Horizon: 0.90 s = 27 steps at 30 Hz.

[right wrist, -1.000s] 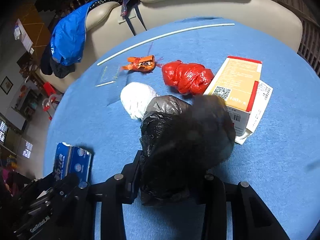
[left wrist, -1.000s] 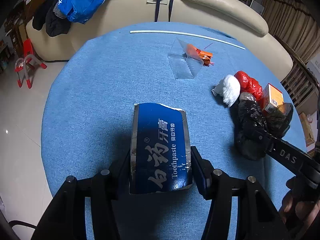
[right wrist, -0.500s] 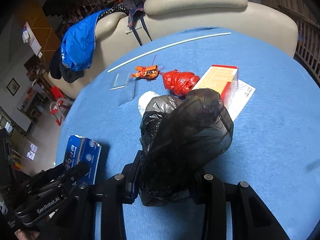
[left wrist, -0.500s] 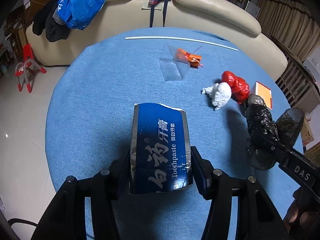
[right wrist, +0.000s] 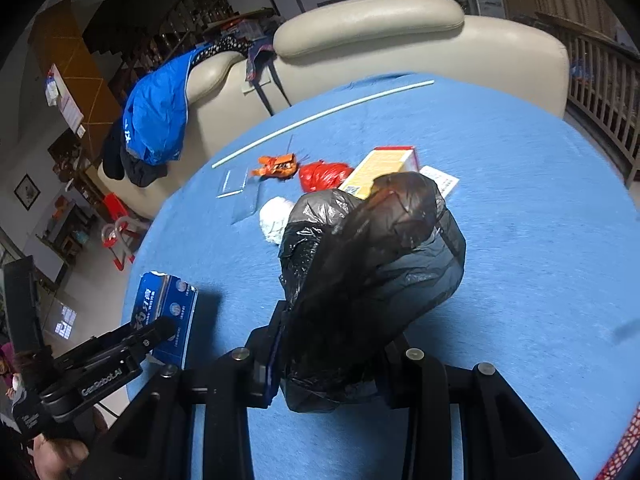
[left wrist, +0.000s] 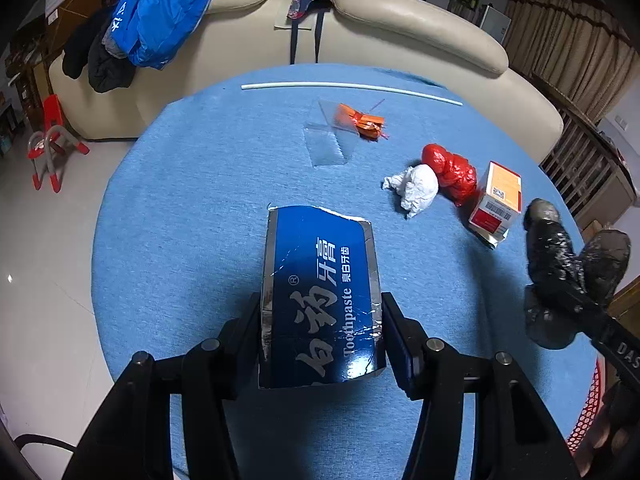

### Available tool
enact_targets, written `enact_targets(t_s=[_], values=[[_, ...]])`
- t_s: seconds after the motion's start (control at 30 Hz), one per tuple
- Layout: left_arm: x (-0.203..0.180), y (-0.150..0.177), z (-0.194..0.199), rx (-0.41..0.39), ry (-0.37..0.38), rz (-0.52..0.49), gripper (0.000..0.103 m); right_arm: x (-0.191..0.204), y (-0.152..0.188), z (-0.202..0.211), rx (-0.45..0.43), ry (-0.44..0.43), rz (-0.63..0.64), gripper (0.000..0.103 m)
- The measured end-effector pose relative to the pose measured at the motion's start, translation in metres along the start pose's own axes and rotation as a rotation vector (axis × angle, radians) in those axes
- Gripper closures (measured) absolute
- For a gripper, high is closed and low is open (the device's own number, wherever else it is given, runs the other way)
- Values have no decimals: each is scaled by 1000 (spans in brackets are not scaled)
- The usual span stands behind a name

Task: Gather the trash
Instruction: 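Grasp the black plastic bags with the right tool and lift them, then carry the black bags in the right tool while the left tool carries the toothpaste box to the wastebasket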

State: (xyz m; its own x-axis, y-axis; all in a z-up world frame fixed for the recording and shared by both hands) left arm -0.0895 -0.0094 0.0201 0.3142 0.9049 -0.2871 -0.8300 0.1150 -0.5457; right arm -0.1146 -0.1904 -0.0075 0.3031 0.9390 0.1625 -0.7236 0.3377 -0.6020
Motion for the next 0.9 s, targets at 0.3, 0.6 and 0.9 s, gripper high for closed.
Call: enact_targets(t_s=[0.3,0.6,0.9], values=[[-25,11,-16,25,2,-42,45,-24,7,5,-2,-1,-38,64],[-49,21,-23,48,2,-88,45,-41,17,8,0,5,-64,64],[-61,24,-18,44,11,-115,45,-53,19,22,-20,17,-84,64]])
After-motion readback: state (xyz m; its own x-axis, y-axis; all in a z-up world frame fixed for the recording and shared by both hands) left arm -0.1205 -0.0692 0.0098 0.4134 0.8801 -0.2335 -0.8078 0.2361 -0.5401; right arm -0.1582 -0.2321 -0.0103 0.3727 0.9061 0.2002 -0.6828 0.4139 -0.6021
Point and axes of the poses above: each gripper's, at about its wrist camera, not at the fingertips, and z roughly against the way its jaws point, x to its left, y to its underside, the point moved 7 cm from there along -z, roughly the way its jaws point, and after that the axes turned 10 degrees about y, right-handed, at the moved point
